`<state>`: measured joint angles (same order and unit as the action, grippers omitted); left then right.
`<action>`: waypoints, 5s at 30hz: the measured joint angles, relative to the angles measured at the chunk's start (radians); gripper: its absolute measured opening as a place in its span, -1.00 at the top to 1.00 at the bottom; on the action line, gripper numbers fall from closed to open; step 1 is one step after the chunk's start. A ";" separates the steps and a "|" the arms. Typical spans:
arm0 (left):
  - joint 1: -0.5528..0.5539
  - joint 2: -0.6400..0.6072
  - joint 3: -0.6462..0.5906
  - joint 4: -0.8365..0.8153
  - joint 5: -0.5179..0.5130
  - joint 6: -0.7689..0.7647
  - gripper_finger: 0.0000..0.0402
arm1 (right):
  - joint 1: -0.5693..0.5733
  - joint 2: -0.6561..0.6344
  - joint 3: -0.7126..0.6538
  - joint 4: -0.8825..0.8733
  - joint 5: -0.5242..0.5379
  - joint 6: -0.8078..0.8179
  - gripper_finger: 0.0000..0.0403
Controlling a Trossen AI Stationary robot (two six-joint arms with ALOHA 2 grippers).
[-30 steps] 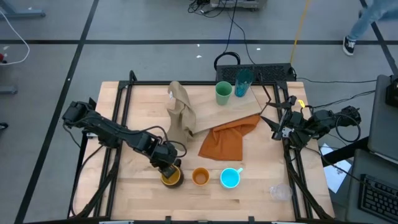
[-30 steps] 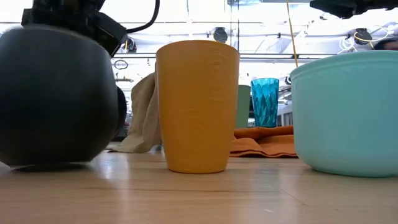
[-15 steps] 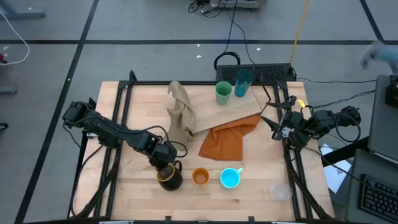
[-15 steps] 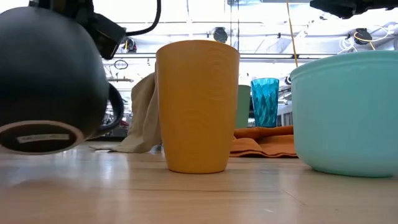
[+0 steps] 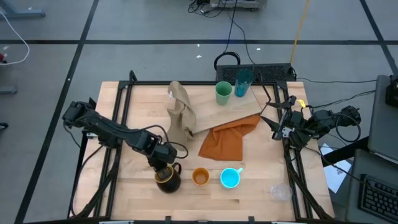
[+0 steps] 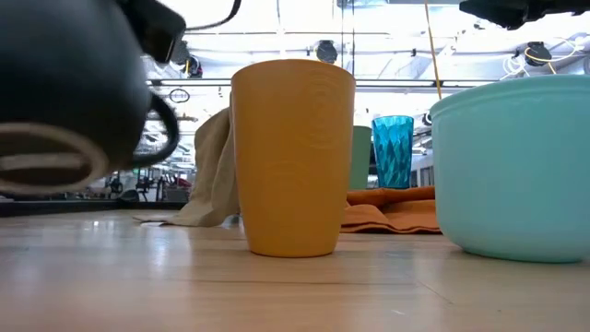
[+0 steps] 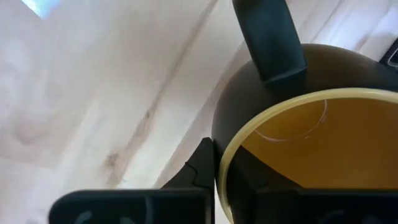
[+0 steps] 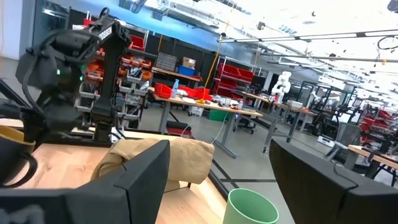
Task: Stack small to large cups/mugs on shelf
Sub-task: Put the black mug on the shelf
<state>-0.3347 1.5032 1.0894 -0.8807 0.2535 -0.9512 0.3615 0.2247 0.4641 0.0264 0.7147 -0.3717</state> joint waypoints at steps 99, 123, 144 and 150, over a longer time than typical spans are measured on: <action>0.718 0.528 1.226 -0.479 -0.535 0.479 0.93 | 0.000 -0.002 0.000 -0.002 0.048 0.019 -0.32; 0.766 0.604 1.227 -0.503 -0.506 0.506 0.93 | 0.000 -0.002 0.000 -0.009 0.048 0.015 -0.32; 0.760 0.684 1.227 -0.585 -0.462 0.533 0.93 | 0.000 -0.002 0.000 -0.009 0.048 0.017 -0.32; 0.759 0.695 1.227 -0.577 -0.430 0.547 0.93 | 0.000 -0.002 0.000 -0.010 0.048 0.018 -0.32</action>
<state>0.4238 2.1984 2.3161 -1.4576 -0.1761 -0.4046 0.3617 0.2226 0.4644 0.0166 0.7624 -0.3534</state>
